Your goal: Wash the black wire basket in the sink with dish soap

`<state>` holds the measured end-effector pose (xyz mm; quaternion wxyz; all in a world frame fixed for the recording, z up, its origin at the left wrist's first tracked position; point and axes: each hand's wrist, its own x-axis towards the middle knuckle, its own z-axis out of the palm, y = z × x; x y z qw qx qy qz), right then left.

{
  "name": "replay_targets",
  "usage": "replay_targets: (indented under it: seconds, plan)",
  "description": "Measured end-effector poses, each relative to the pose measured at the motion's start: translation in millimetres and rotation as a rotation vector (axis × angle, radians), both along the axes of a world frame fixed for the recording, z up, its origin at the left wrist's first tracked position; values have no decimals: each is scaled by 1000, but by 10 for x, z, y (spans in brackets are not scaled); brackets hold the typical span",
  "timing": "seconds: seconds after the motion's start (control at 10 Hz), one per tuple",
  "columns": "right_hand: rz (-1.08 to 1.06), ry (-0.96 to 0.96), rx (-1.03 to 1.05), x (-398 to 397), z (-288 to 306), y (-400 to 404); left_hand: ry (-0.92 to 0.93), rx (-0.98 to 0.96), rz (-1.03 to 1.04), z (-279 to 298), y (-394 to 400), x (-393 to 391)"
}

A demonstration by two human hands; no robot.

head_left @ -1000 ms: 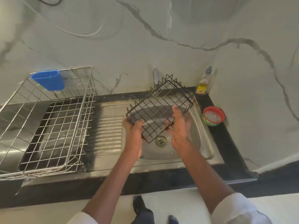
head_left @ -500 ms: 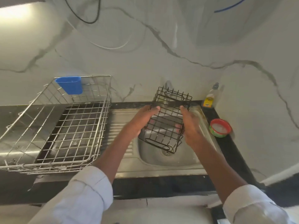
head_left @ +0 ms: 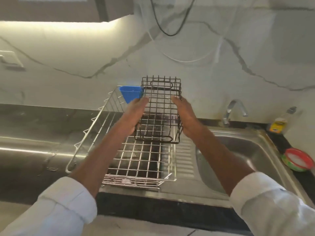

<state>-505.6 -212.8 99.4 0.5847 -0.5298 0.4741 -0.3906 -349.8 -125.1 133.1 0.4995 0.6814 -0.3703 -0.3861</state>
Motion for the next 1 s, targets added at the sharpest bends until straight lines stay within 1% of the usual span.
replay_targets:
  seconds: [0.1,0.2,0.3,0.4,0.6,0.7,0.8,0.9,1.0]
  plan:
    - [77,63,37,441,-123,-3,22,36,45,-206,-27,386]
    - [134,140,136,897,-431,-14,-12,117,63,-532,-57,797]
    - [147,168,186,1110,-610,-46,-34,149,61,-777,-134,1035]
    - [134,227,242,1293,-825,-129,-12,201,40,-1124,-219,1231]
    - [110,325,374,1425,-1252,-158,9,288,-17,-1644,-240,1302]
    - [99,368,396,1423,-1336,-169,-22,311,-45,-1754,-222,1293]
    - [88,420,367,1448,-1349,-177,-83,320,-43,-1796,-235,1274]
    - [45,548,195,1465,-1277,-150,-123,354,-24,-1745,-226,1237]
    - [-79,640,-265,1332,-1020,-188,-356,281,126,-1570,-212,1162]
